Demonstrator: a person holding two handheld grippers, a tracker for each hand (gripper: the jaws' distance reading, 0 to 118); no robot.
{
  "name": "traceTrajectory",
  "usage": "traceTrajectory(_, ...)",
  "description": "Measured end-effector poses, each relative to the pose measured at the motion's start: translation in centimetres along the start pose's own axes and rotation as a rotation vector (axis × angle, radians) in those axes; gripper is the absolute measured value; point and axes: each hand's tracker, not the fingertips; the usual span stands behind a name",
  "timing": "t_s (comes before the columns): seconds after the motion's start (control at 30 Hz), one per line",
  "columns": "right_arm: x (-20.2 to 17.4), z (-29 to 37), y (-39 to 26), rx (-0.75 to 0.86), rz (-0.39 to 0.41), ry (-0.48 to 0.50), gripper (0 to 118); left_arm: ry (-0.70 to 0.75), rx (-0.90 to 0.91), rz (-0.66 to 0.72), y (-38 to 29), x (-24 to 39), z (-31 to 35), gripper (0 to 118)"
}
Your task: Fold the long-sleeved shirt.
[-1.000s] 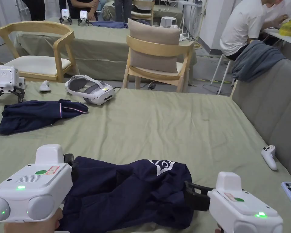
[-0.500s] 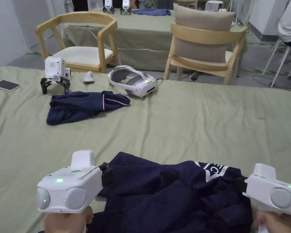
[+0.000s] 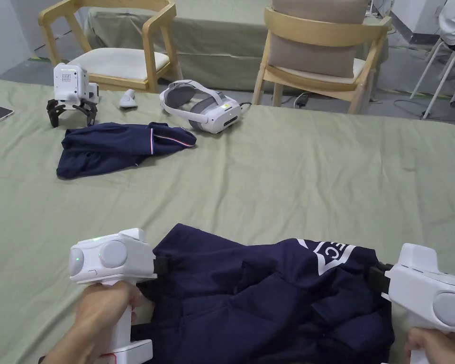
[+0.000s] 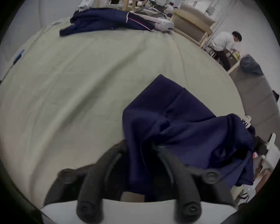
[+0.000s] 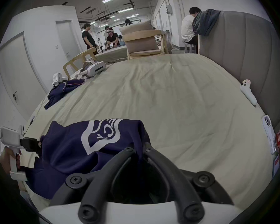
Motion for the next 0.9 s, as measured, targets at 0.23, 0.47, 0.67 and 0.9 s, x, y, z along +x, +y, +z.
traceTrajectory(0.23, -0.1, 5.2, 0.7, 0.124, -0.021, 0.071, 4, -0.13, 0.233, -0.065, 2.2, -0.6, 4.1, 9)
traceTrajectory(0.47, -2.2, 16.0, 4.1, 0.313, 0.04, 0.153, 4, -0.248, 0.533, -0.152, 5.5, 2.4, 15.6, 9)
traceTrajectory(0.67, -4.8, 25.9, 11.1, 0.506, 0.113, 0.187, 4, -0.228, 0.741, -0.208, 9.0, 5.8, 26.6, 9)
traceTrajectory(0.9, -7.2, 34.4, 21.2, 0.645, 0.165, 0.133, 4, -0.229, 0.906, -0.181, 14.5, 8.1, 36.0, 9)
